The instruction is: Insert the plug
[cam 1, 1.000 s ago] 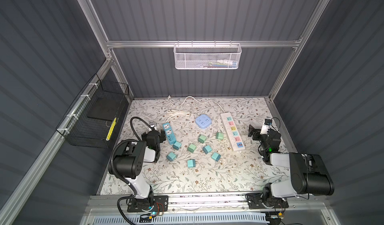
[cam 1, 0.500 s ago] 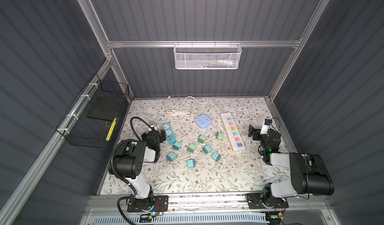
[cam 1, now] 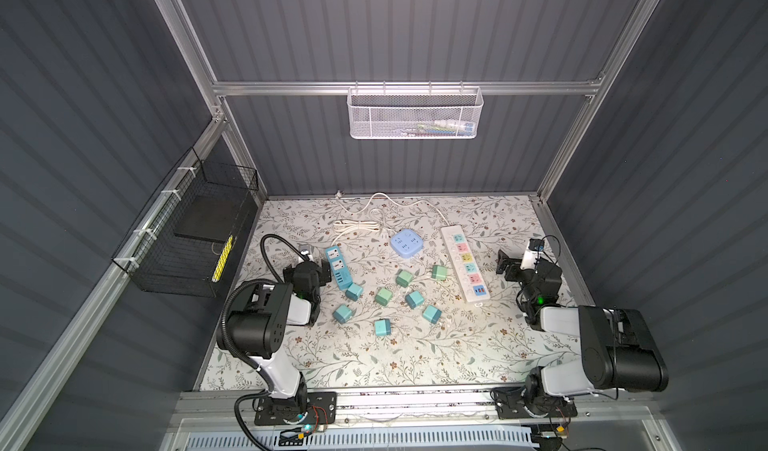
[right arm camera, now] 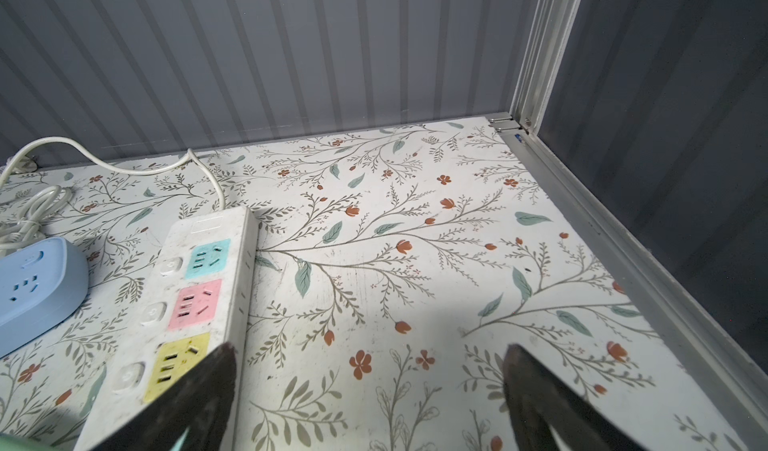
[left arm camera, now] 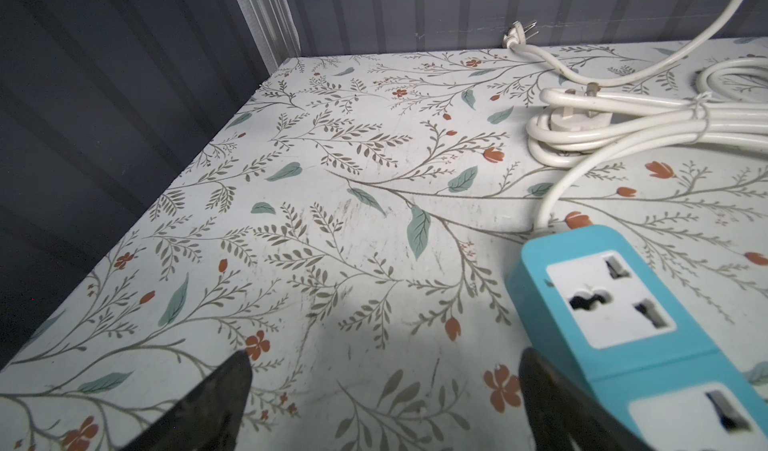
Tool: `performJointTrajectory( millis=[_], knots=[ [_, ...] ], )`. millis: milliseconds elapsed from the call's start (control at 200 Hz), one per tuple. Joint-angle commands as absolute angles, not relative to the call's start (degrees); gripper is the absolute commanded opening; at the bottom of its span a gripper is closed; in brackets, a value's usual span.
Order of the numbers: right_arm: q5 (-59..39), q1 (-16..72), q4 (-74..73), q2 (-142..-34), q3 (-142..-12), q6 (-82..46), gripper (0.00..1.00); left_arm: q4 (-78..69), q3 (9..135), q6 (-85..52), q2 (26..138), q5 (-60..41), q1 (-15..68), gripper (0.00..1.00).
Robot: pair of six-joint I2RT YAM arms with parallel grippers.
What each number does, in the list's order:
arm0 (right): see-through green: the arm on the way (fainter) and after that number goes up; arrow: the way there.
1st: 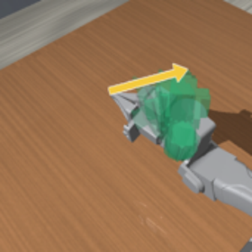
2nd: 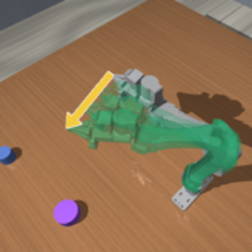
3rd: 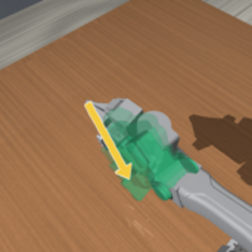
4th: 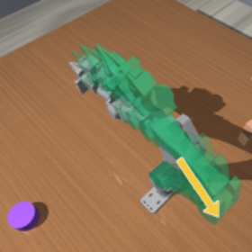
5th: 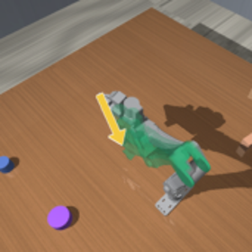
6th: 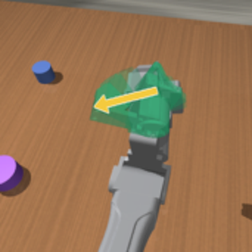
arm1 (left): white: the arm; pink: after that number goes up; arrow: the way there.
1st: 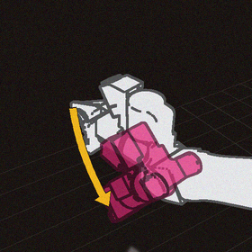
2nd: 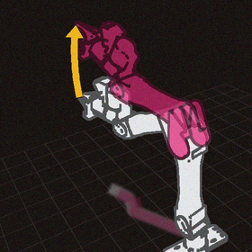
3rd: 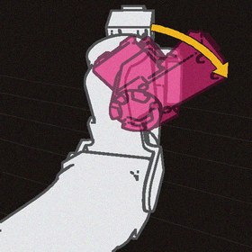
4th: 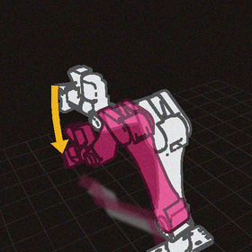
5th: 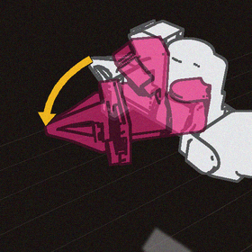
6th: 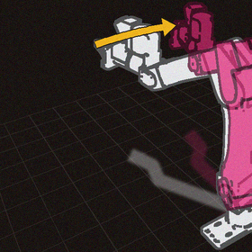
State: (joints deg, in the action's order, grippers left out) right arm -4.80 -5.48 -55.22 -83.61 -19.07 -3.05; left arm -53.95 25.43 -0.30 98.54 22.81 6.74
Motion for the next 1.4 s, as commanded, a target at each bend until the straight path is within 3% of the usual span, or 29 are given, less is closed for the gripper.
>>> performJointTrajectory(
  millis=[0, 115, 170, 245, 330, 455, 525, 640, 705, 765, 885, 986, 1086, 1186, 1271, 1396],
  knots=[
    [-5.27, -5.56, -55.63, -83.59, -18.68, -3.78, 0.99, -54.05, 26.1, -0.97, 98.32, 22.37, 6.5, 1.0],
    [-4.76, -5.52, -55.65, -83.5, -18.82, -3.82, 0.99, -55.18, 25.99, -0.74, 97.99, 23.89, 6.55, 1.0],
    [-3.94, -5.28, -51.37, -81.13, -19.96, -3.78, 0.99, -48.73, 27.36, -0.83, 94.16, 24.67, 6.77, 1.0],
    [-2.18, -4.62, -37.38, -75.23, -25.25, -3.48, 0.99, -36.02, 31.58, -2.3, 86.3, 27.01, 6.94, 1.0],
    [4.42, -2.66, -15.3, -71.05, -36.17, -3.95, 0.99, -15.43, 38.79, -14.89, 76.04, 30.39, 6.94, 1.0],
    [8.03, -0.31, 7.32, -68.86, -52.36, -5.86, 0.99, 1.11, 47.6, -24.11, 64.69, 23.19, 7.04, 1.0],
    [7.85, -0.27, 15.46, -67.08, -58.42, -13.45, 0.99, 9.5, 52.01, -30.52, 60.5, 19.72, 7.03, 1.0],
    [4.59, -2.9, 21.6, -64.51, -60.96, -30.5, 0.99, 21.06, 54.83, -43.7, 54.5, 21.6, 7.03, 1.0],
    [-2.93, -5.84, 18.08, -61.27, -56.72, -36.13, 0.99, 16.68, 50.33, -43.76, 50.49, 20.35, 6.94, 1.0],
    [-13.52, -8.06, 13.82, -60.94, -54.08, -36.53, 0.84, 12.47, 46.97, -40.5, 48.28, 14.46, 6.94, 1.0],
    [-17.42, -5.17, 20.82, -63.69, -56.5, -32.82, 0.71, 23.88, 50.93, -38.29, 53.88, 10.29, 7.01, 0.94],
    [-16.17, 0.11, 24.92, -65.9, -56.82, -28.93, 0.74, 32.52, 54.1, -37.4, 62.92, 10.2, 7.12, 1.0],
    [-13.44, 5.74, 26.08, -67.06, -56.28, -26.78, 0.81, 31.99, 53.3, -37.44, 68.97, 8.86, 9.23, 1.0],
    [-12.85, 10.15, 26.35, -68.95, -56.23, -25.44, 0.81, 31.85, 54.88, -37.08, 74.71, 11.26, 13.81, 1.0],
    [-13.54, 12.42, 26.06, -70.81, -56.46, -24.09, 0.67, 33.57, 58.3, -37.0, 80.71, 12.98, 16.65, 1.0],
    [-13.34, 15.18, 26.48, -73.04, -57.49, -22.69, 0.6, 34.54, 60.5, -38.09, 85.56, 10.98, 18.82, 0.98]
  ],
)
